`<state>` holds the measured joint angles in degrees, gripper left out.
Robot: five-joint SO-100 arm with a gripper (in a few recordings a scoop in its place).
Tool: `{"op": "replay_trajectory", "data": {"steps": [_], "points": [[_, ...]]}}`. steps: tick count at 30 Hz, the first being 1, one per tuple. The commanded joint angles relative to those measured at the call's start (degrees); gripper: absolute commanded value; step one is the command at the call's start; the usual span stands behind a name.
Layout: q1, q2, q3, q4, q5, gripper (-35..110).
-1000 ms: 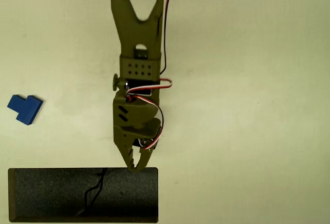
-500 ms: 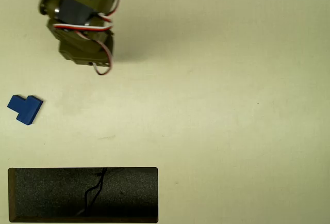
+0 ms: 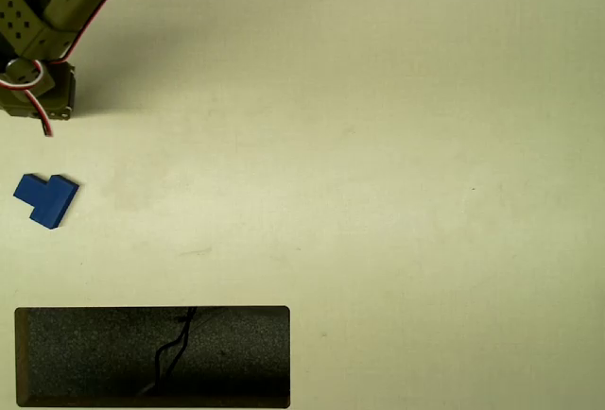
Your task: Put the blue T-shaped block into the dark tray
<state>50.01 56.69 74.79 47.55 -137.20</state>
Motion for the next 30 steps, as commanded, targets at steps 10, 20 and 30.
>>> {"op": "replay_trajectory", "data": {"steps": [10,20,30], "points": [[-1.49,-18.46,-23.99,-4.92,4.31,0],[-9.67,-23.29,-27.77,-13.27,12.92,0],[-15.38,-23.47,-27.77,-13.8,18.54,0]]}}
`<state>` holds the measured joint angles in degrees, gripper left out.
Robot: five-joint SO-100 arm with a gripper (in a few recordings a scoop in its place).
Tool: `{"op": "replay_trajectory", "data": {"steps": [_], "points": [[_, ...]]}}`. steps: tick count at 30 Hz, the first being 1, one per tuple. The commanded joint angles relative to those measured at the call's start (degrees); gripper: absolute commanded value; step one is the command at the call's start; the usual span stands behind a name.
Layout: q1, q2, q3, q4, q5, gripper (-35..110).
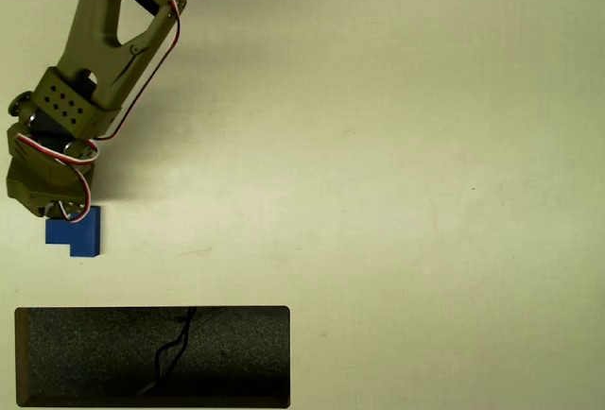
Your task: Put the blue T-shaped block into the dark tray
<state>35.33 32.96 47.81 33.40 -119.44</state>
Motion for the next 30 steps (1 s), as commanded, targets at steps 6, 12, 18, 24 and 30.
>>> {"op": "replay_trajectory", "data": {"steps": [6,12,18,24,30], "points": [[-4.04,-1.14,-1.76,-0.97,3.6,0],[-8.17,-4.22,-5.45,-2.55,6.77,0],[-12.92,-8.44,-12.13,-2.9,10.72,0],[-15.64,-9.49,-14.33,-2.99,13.01,0],[-15.91,-10.11,-14.85,-3.08,13.27,0]]}}
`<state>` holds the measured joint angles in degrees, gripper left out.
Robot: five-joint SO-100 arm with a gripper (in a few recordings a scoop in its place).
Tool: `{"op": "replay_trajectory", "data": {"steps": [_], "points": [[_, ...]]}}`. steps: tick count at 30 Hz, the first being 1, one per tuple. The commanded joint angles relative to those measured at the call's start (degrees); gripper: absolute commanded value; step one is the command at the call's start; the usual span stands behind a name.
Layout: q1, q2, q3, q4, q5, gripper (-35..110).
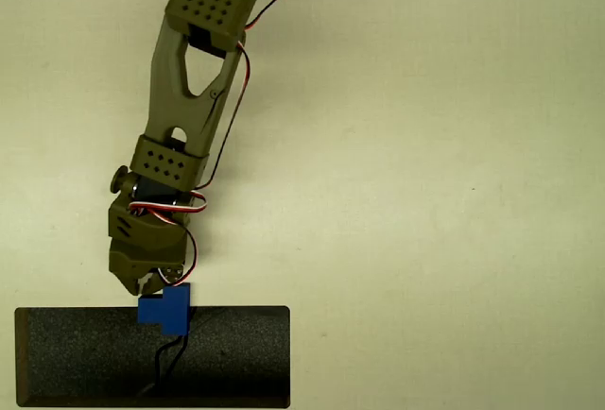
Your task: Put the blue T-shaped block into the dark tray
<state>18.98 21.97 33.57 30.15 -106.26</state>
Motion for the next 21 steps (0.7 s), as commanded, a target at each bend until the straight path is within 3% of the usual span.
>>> {"op": "replay_trajectory", "data": {"steps": [1,13,17,19,21], "points": [[0.44,0.79,-0.7,0.18,0.09,0],[-1.14,-1.23,-2.81,-2.11,0.88,0],[-6.24,-12.04,-18.63,-4.22,5.19,0],[-8.26,-14.33,-19.6,-11.07,6.86,0],[-8.53,-13.62,-19.78,-10.37,7.12,0]]}}
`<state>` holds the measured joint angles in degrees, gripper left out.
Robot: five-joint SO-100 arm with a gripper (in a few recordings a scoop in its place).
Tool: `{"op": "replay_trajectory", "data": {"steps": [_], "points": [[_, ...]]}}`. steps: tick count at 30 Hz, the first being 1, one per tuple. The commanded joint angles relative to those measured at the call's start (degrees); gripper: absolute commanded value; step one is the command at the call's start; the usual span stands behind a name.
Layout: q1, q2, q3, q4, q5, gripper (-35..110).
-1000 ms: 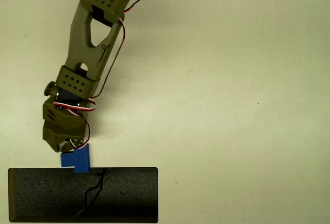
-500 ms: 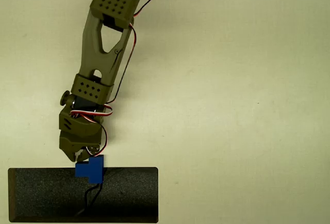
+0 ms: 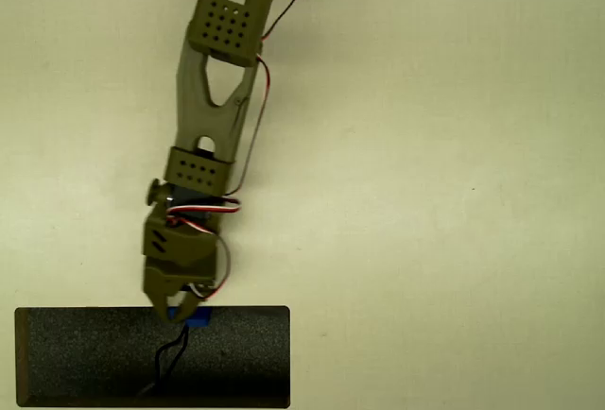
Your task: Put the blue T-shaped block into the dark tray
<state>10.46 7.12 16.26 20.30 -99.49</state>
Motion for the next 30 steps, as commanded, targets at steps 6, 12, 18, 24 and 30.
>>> {"op": "replay_trajectory", "data": {"steps": [6,12,18,24,30], "points": [[0.79,0.97,-2.29,-1.14,-0.53,0],[-1.67,-5.1,-3.87,-18.9,5.1,0],[-5.89,-15.38,-9.05,-38.32,6.94,0],[-8.44,-16.0,-6.42,-43.59,6.42,0],[-10.2,-16.0,-1.93,-52.03,6.68,0]]}}
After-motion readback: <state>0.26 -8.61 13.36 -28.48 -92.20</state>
